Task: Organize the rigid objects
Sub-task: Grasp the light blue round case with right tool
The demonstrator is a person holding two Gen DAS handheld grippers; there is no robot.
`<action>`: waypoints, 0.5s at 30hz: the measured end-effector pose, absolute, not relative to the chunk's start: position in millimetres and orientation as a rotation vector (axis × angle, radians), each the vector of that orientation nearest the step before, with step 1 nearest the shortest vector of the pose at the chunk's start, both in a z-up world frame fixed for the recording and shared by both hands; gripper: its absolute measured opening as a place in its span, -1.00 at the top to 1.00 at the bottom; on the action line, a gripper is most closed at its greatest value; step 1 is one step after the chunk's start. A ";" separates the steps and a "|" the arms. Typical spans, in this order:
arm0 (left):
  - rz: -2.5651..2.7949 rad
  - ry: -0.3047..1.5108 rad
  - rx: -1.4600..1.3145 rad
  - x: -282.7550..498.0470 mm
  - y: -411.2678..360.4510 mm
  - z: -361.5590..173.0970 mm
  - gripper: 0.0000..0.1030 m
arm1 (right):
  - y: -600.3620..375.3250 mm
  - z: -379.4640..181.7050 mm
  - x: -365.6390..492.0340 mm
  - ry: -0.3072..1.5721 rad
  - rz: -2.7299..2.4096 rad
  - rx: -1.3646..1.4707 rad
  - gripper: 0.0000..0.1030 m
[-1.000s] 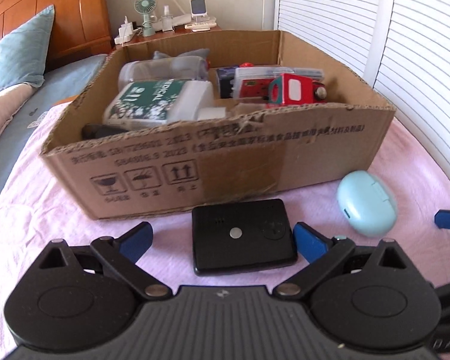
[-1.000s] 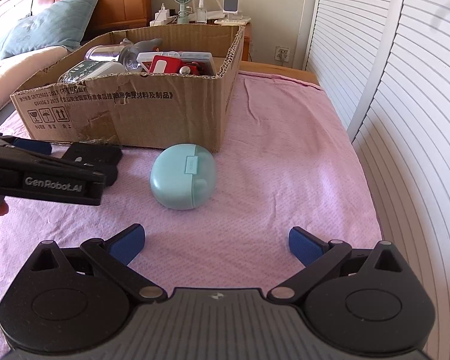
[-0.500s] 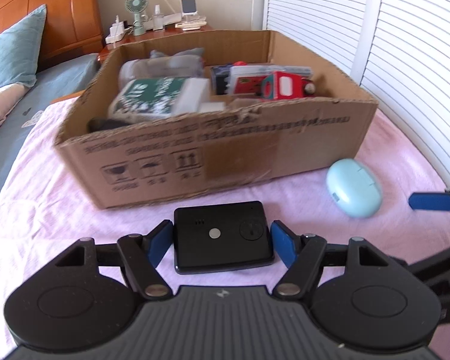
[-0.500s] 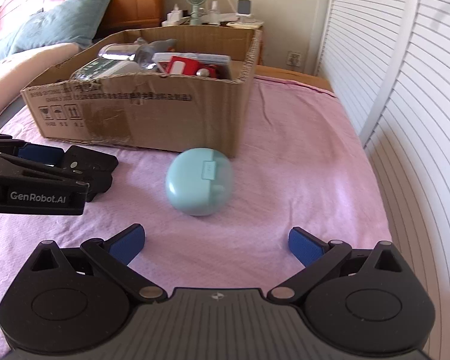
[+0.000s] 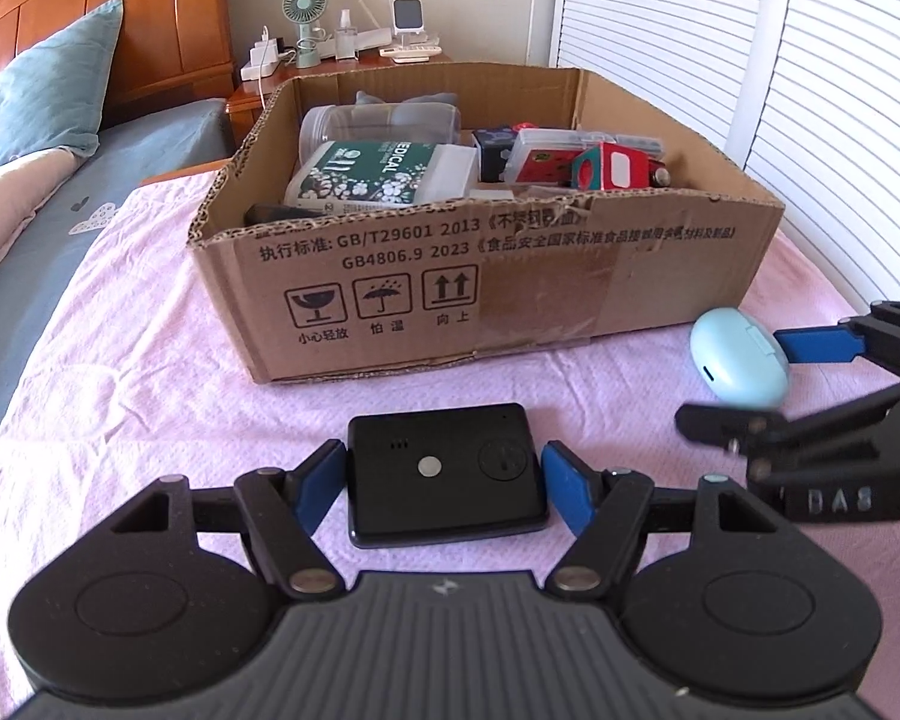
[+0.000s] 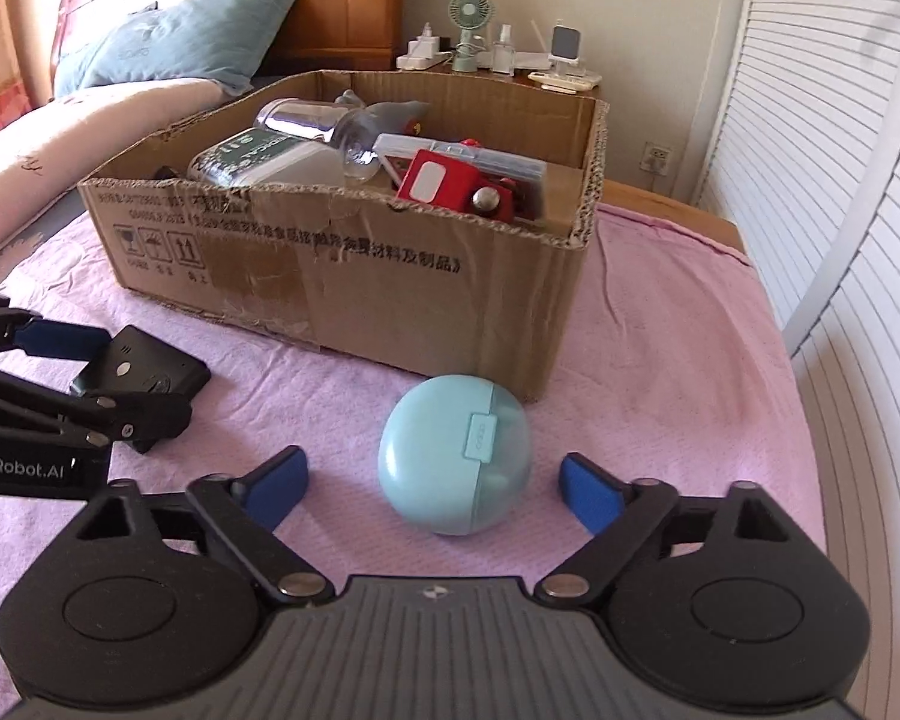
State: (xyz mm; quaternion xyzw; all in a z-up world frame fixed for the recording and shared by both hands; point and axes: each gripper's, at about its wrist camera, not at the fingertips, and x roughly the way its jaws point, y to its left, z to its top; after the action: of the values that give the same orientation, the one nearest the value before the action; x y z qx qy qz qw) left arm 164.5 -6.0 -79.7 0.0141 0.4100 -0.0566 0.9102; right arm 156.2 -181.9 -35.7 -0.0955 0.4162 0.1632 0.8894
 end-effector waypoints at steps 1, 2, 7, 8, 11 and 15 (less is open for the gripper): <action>-0.117 0.842 0.030 163.8 -6.1 -79.9 -0.38 | -181.9 -34.9 156.4 0.864 0.327 -0.196 -0.48; -0.117 0.840 0.031 163.3 -6.0 -80.0 -0.38 | -181.0 -34.5 156.3 0.862 0.323 -0.197 -0.42; -0.098 0.843 0.024 162.5 -7.2 -79.6 -0.39 | -175.5 -33.9 157.8 0.851 0.289 -0.199 -0.22; -0.092 0.844 0.022 162.3 -7.6 -79.6 -0.40 | -175.2 -33.8 159.0 0.854 0.283 -0.192 -0.22; -0.080 0.845 0.016 163.6 -8.9 -79.7 -0.40 | -174.2 -33.8 159.5 0.850 0.282 -0.197 -0.22; -0.090 0.848 0.013 163.5 -7.4 -79.0 -0.36 | -174.8 -32.9 158.2 0.848 0.284 -0.206 -0.12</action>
State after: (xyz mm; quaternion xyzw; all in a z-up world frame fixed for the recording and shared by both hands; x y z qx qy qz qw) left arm 163.5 -7.4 -79.0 0.0064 0.4111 -0.0436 0.9105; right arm 158.2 -174.8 -32.9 -0.0996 0.4094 0.1370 0.8965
